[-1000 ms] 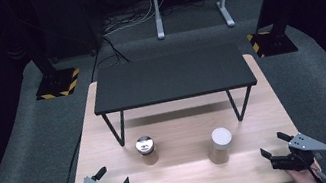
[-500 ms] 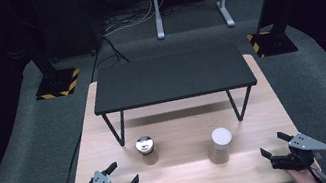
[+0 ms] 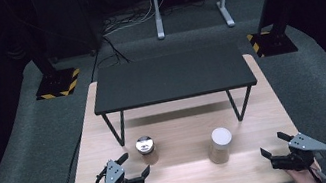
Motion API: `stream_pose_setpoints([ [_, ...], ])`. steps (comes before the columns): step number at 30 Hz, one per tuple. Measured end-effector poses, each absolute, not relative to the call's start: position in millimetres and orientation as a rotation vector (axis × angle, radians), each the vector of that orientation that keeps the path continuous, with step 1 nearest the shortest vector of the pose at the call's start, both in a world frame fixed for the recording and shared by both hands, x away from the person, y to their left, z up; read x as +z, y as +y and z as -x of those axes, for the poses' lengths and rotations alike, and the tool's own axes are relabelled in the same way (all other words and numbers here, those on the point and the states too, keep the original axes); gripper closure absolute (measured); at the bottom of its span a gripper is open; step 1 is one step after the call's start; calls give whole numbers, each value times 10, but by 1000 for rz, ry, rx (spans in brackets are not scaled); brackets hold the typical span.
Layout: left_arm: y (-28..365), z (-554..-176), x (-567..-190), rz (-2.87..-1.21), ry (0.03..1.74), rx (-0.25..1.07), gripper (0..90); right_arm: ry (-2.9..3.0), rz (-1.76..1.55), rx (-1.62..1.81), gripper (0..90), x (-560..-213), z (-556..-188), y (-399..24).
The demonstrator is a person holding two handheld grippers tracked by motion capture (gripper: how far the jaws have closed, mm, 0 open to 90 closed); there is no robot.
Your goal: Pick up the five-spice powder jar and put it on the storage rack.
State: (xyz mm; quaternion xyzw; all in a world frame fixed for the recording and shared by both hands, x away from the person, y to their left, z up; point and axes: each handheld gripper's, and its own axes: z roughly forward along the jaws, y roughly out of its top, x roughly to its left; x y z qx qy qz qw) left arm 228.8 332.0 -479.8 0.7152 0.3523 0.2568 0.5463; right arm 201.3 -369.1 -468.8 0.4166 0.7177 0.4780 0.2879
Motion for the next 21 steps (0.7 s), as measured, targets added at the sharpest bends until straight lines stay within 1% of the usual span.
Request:
stream_pose_setpoints([
  [21,3012,-2613,-4804,-1731,898,601,92,1923,-1104,1277,75,-4688,-2011,-3685],
])
